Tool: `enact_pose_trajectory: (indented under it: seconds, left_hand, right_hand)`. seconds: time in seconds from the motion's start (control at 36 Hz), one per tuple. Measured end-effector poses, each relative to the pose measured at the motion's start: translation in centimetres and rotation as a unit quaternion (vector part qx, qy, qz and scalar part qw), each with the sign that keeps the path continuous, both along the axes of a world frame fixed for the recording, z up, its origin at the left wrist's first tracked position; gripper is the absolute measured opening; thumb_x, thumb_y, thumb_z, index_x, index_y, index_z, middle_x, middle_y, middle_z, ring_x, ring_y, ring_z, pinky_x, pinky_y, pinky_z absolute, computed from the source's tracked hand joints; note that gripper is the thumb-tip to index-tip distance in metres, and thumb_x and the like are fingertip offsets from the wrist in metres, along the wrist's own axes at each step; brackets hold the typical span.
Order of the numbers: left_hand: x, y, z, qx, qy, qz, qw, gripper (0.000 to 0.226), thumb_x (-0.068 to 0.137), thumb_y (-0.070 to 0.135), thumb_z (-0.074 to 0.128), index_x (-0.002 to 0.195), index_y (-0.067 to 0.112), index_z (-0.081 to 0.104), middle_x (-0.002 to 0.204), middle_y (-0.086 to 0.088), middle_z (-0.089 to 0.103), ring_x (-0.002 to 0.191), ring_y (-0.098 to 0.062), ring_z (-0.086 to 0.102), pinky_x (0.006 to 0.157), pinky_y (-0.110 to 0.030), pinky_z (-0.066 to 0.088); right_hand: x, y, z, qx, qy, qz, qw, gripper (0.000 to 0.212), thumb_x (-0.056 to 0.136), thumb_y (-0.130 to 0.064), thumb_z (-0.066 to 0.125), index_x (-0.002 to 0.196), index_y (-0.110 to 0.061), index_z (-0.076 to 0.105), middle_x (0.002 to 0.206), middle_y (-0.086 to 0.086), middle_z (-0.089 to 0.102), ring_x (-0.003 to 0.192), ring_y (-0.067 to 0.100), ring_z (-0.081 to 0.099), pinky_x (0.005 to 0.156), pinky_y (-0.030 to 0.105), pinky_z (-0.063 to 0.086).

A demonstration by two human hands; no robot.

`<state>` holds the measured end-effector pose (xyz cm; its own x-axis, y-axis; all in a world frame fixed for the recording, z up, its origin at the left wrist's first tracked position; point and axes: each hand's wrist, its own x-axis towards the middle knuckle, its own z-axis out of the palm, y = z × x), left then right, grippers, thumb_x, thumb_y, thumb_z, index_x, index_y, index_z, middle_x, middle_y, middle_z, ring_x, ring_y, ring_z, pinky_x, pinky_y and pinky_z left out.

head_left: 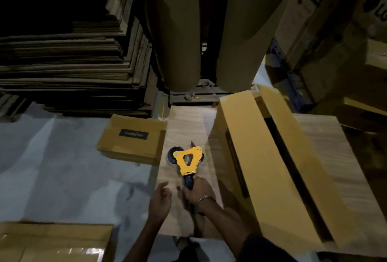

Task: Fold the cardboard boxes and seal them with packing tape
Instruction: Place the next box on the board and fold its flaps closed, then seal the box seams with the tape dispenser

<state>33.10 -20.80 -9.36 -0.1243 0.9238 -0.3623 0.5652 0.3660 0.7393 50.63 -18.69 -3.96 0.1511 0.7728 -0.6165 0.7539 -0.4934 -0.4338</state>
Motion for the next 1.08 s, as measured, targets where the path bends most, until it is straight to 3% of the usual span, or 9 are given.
enact_pose_trajectory:
  seconds: [0.17,0.36,0.53,0.58,0.72,0.78,0.89,1.0,1.08]
  left_hand:
    - [-3.4,2.1,-0.8,-0.083,-0.018,-0.086,0.993,0.02,0.102,0.015,0.066,0.12,0.021,0.072,0.118,0.0,0.073,0.108,-0.019,0.07,0.094,-0.037,0.056]
    - [-3.3,5.7,-1.2,-0.168,-0.061,-0.084,0.98,0.032,0.099,0.002,0.062,0.092,0.032,0.07,0.109,-0.009,0.074,0.093,-0.032,0.072,0.083,-0.04,0.057]
    - [-1.2,7.4,-0.7,-0.225,-0.161,-0.013,0.961,0.019,0.091,0.022,0.065,0.075,0.021,0.076,0.068,0.001,0.07,0.067,-0.03,0.065,0.065,-0.051,0.054]
    - [0.6,7.8,2.2,-0.306,-0.215,0.047,0.926,0.024,0.104,0.027,0.064,0.089,0.009,0.071,0.071,-0.008,0.07,0.064,-0.026,0.062,0.06,-0.038,0.049]
    - [3.2,9.3,7.4,-0.356,-0.43,0.087,0.825,0.058,0.085,0.032,0.071,0.128,-0.008,0.065,0.109,-0.025,0.071,0.089,-0.034,0.071,0.073,-0.041,0.061]
    - [4.3,9.7,9.9,-0.351,-0.496,0.101,0.788,0.054,0.077,0.032,0.077,0.116,-0.005,0.074,0.115,-0.022,0.073,0.09,-0.034,0.076,0.072,-0.04,0.065]
    - [6.7,10.0,13.3,-0.364,-0.583,0.096,0.72,0.057,0.021,-0.001,0.102,0.073,-0.005,0.079,0.078,-0.023,0.075,0.067,-0.032,0.075,0.052,-0.042,0.062]
    - [10.1,10.8,15.2,-0.369,-0.519,0.18,0.75,0.036,0.088,0.007,0.067,0.124,0.005,0.064,0.131,-0.02,0.066,0.108,-0.034,0.065,0.103,-0.043,0.053]
    - [13.8,10.1,18.0,-0.349,-0.497,0.106,0.787,0.028,0.107,0.022,0.054,0.126,0.005,0.065,0.107,-0.02,0.076,0.079,-0.033,0.077,0.067,-0.038,0.065]
  right_hand:
    - [-2.8,1.0,-3.5,-0.015,-0.003,-0.112,0.994,0.086,0.081,-0.061,0.078,0.142,-0.011,0.043,0.136,0.013,0.056,0.121,0.037,0.06,0.088,0.043,0.053]
    - [-4.2,1.8,-3.1,0.025,0.022,-0.195,0.98,0.068,0.089,-0.047,0.075,0.14,-0.012,0.048,0.133,0.013,0.06,0.118,0.038,0.061,0.091,0.044,0.053]
    - [-3.2,2.4,3.3,0.017,0.065,-0.202,0.977,0.051,0.077,-0.044,0.07,0.116,-0.014,0.056,0.117,0.015,0.063,0.106,0.039,0.062,0.074,0.035,0.045]
    - [-2.3,2.3,5.4,0.009,0.092,-0.197,0.976,0.045,0.071,-0.045,0.064,0.104,-0.018,0.051,0.101,0.009,0.059,0.09,0.034,0.058,0.063,0.032,0.039]
    - [0.9,1.2,9.6,0.024,0.144,-0.198,0.969,0.036,0.081,-0.039,0.064,0.105,-0.012,0.063,0.097,0.015,0.065,0.081,0.028,0.057,0.063,0.032,0.034]
    - [2.5,0.0,10.7,0.037,0.158,-0.206,0.965,0.022,0.084,-0.031,0.065,0.098,-0.014,0.067,0.094,0.014,0.069,0.077,0.028,0.058,0.064,0.034,0.034]
    - [6.0,-2.6,14.6,0.066,0.209,-0.221,0.95,0.02,0.075,-0.009,0.067,0.066,-0.027,0.066,0.063,-0.009,0.062,0.062,0.011,0.056,0.057,0.026,0.039]
    - [10.8,-5.6,17.9,0.098,0.261,-0.236,0.931,0.008,0.065,-0.013,0.066,0.072,-0.014,0.062,0.065,0.001,0.058,0.061,0.02,0.053,0.057,0.029,0.036]
    - [14.3,-8.0,19.2,0.123,0.306,-0.249,0.91,0.011,0.07,-0.005,0.065,0.074,-0.016,0.068,0.066,0.005,0.054,0.059,0.021,0.049,0.056,0.032,0.035]
